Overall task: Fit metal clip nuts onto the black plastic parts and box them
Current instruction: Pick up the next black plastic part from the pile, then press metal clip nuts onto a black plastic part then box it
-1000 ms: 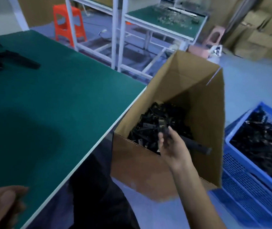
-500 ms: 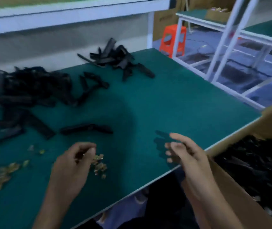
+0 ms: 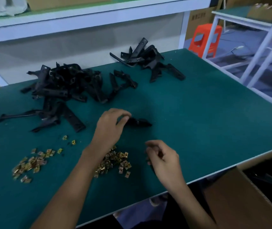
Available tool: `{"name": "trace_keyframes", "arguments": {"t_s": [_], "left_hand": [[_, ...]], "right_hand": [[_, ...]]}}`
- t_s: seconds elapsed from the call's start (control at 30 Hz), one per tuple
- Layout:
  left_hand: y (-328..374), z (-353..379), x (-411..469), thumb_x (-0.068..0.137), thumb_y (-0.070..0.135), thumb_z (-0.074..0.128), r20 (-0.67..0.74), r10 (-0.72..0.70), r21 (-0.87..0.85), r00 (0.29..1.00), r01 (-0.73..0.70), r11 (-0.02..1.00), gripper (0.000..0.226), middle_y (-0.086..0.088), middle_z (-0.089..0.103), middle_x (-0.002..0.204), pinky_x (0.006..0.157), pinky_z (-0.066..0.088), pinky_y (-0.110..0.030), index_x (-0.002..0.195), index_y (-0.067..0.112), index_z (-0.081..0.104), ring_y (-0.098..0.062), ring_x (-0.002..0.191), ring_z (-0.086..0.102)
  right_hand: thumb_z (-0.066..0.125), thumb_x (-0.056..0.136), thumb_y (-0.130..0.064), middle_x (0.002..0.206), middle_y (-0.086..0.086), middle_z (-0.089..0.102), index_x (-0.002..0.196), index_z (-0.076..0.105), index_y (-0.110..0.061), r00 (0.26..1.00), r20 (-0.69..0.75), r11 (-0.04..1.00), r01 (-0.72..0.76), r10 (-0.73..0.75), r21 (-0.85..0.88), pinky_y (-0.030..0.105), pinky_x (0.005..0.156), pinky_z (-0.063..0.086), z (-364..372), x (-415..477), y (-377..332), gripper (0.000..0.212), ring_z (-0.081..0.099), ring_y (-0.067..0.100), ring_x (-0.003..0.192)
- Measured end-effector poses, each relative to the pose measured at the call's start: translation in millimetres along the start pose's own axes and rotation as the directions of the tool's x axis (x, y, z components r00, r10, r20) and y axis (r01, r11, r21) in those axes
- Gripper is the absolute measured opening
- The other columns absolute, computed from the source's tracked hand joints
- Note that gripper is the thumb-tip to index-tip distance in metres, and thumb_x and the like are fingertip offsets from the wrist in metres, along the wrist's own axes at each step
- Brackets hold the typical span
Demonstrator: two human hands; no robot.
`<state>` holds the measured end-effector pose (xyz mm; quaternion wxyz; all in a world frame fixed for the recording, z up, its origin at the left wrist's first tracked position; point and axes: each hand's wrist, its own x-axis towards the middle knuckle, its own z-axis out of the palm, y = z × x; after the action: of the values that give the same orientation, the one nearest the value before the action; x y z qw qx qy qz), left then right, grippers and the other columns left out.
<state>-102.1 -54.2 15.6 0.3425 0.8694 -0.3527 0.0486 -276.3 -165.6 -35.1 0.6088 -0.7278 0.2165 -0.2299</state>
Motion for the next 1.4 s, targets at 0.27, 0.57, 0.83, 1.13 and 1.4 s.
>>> {"name": "trace_keyframes", "arguments": {"t_s": [0.27,0.57,0.83,1.13,1.4], "left_hand": [[29.4,13.2,-9.3,0.089,0.036,0.066,0.334,0.039,0.110,0.942,-0.080,0.991,0.050,0.014,0.049,0.136,0.103,0.030,-0.023,0.137,0.038,0.051,-0.010,0.128,0.036],[32.9,15.8,-0.3,0.098,0.025,0.063,-0.044,-0.087,-0.112,0.995,0.082,0.990,0.020,0.024,0.065,0.107,0.080,0.040,-0.001,0.117,0.031,0.066,0.010,0.099,0.058],[78.0,-43.2,-24.5,0.088,0.006,0.070,-0.039,-0.361,-0.975,0.932,0.044,0.218,0.009,-0.003,0.071,0.085,0.080,0.057,-0.024,0.086,0.013,0.065,-0.019,0.087,0.072],[105.0,12.0,-85.7,0.085,0.001,0.068,0.331,-0.544,-0.914,0.771,0.406,0.019,0.018,-0.001,0.064,0.075,0.061,0.052,-0.023,0.082,0.015,0.057,-0.013,0.069,0.063],[32.6,15.6,-107.9,0.097,0.041,0.059,0.024,-0.206,0.235,0.978,0.195,0.952,0.032,0.007,0.061,0.121,0.100,0.036,-0.033,0.124,0.026,0.067,-0.020,0.116,0.047]], "right_hand": [[0.060,0.095,-0.005,0.076,-0.002,0.072,0.090,0.069,-0.034,1.000,0.005,1.000,0.009,-0.009,0.000,0.033,0.062,0.053,0.2,1.3,3.6,0.031,0.064,0.014,0.061],[0.058,0.095,-0.005,0.076,-0.002,0.071,0.093,0.069,-0.032,1.000,-0.011,0.991,-0.020,0.022,0.131,0.020,0.058,0.050,0.8,1.1,6.0,0.029,0.063,0.009,0.060],[0.058,0.090,-0.052,0.080,-0.003,0.072,0.095,0.070,-0.038,1.000,0.025,0.993,-0.007,0.004,0.117,0.033,0.063,0.056,0.6,2.6,8.3,0.019,0.066,0.012,0.069],[0.042,0.073,-0.094,0.083,-0.033,0.069,0.092,0.069,-0.043,0.994,0.086,0.989,-0.072,0.061,0.127,0.018,0.076,0.047,0.7,-4.6,-4.1,0.061,0.062,-0.007,0.074],[0.058,0.097,-0.054,0.075,-0.036,0.069,0.077,0.070,-0.062,0.963,-0.206,0.944,-0.105,0.176,0.313,0.004,0.060,0.048,1.5,-0.4,-10.1,0.025,0.066,-0.015,0.073]]}}
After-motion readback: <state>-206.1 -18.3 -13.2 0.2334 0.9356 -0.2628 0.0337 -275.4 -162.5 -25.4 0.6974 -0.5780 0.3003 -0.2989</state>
